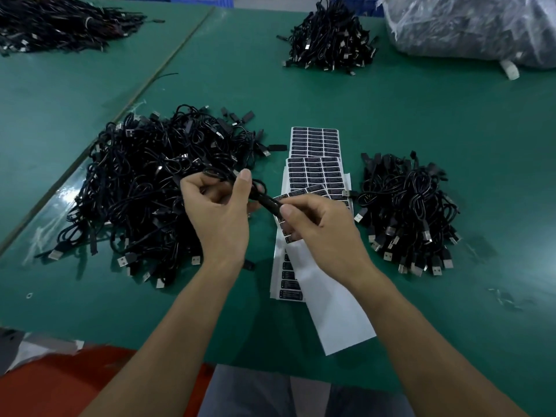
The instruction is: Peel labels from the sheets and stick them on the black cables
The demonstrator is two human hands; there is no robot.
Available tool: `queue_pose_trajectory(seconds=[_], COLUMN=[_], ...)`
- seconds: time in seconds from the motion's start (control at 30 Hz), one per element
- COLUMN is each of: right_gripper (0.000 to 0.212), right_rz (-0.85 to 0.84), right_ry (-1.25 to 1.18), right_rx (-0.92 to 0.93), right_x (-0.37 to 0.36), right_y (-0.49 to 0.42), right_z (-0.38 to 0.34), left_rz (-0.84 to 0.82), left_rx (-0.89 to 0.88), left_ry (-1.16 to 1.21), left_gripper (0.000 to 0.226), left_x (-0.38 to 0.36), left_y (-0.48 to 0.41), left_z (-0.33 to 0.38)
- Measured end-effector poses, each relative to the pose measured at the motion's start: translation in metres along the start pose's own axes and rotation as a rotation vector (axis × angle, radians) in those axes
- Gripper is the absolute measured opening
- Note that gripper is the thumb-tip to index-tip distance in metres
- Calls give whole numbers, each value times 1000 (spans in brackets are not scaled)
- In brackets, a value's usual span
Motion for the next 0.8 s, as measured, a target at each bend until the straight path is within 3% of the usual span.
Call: queue_pose_trajectory(seconds=[0.1,0.2,0.3,0.43,0.53,0.67,0.8], right_gripper=[18,17,21,20,19,19,12], right_rz=[-20,35,110,213,278,104,-215], right_ry=[39,142,56,-75,-184,-19,180], right_rx=[-9,-53,-112,-238,-322,-281,-187], right_x=[4,12,21,30,35,22,-4], right_y=[-1,-1,-4,-10,-13,-13,-6], right_z=[8,16,21,32,37,27,16], left_rz=[2,-156,-306,-392,-481,-412,-415], left_rx=[68,94,-7,-193,-176,26,152], left_ry=[-136,-417,-627,-594,-597,-580,-406], left_gripper=[35,26,18,19,25,50,49], left_x=[12,13,5,-10,-20,-5,-1], left_y=[-5,-7,-4,4,7,-5,-3], left_z=[-11,-23,-22,-2,-4,-20,-28])
Point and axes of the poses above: each hand's wrist, its own y-axis away from the middle knuckle, its own x-axis out of the back of the hand, z = x × y, the point moved 9 cm from there along -y, towards the middle knuckle, and after that the axes turned 11 degrees about y, right-handed, at the moved point
